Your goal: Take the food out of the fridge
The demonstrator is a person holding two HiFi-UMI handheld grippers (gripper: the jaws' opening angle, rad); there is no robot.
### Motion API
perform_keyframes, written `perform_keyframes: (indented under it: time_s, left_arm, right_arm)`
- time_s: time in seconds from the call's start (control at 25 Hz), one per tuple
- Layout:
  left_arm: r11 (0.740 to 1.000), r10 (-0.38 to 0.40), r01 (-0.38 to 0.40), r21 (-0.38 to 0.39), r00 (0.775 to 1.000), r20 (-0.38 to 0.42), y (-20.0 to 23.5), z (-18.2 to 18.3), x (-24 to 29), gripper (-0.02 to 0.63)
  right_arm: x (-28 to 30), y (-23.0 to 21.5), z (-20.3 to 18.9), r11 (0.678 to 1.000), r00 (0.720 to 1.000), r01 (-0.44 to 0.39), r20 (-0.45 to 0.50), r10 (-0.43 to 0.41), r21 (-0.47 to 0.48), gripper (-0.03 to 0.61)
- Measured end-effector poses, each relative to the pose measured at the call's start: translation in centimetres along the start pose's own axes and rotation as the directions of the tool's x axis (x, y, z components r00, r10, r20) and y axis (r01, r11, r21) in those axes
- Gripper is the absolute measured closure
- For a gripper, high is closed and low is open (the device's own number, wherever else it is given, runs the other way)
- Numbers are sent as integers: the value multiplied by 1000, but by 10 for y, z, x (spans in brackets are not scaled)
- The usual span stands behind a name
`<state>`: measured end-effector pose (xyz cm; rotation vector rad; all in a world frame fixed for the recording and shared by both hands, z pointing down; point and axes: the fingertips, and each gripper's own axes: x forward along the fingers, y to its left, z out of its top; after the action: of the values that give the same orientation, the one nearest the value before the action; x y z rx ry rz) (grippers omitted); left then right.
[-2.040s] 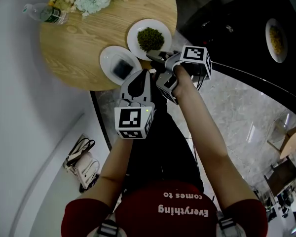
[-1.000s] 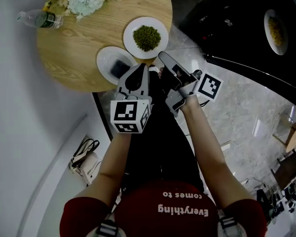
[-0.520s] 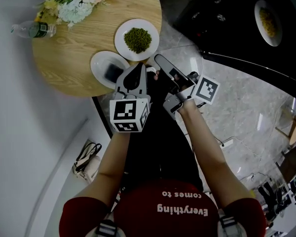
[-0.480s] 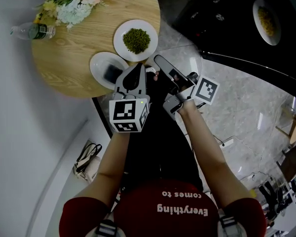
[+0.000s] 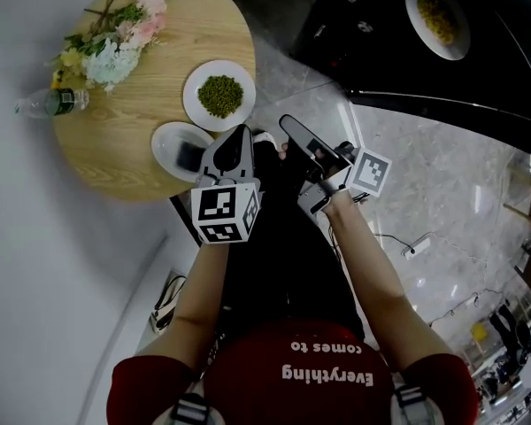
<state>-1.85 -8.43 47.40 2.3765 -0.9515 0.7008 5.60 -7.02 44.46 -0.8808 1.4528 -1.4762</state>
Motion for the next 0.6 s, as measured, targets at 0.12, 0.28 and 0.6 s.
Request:
perform_keyframes:
  time_s: [0.12, 0.28, 0.6]
  left_arm:
    - [999, -36, 36, 4, 999, -1, -15, 18, -1, 609]
    - [992, -112, 111, 56, 993, 25, -47, 58, -9, 609]
    - [954, -256, 225, 197, 955, 149, -109, 157, -23, 609]
  right_arm:
    - [-8, 16, 12, 1000, 1000, 0, 30, 1, -10, 568]
    - [-19, 49, 22, 999, 999, -10, 47, 12, -41, 568]
    - [-39, 108, 70, 991, 986, -25, 162, 46, -133, 568]
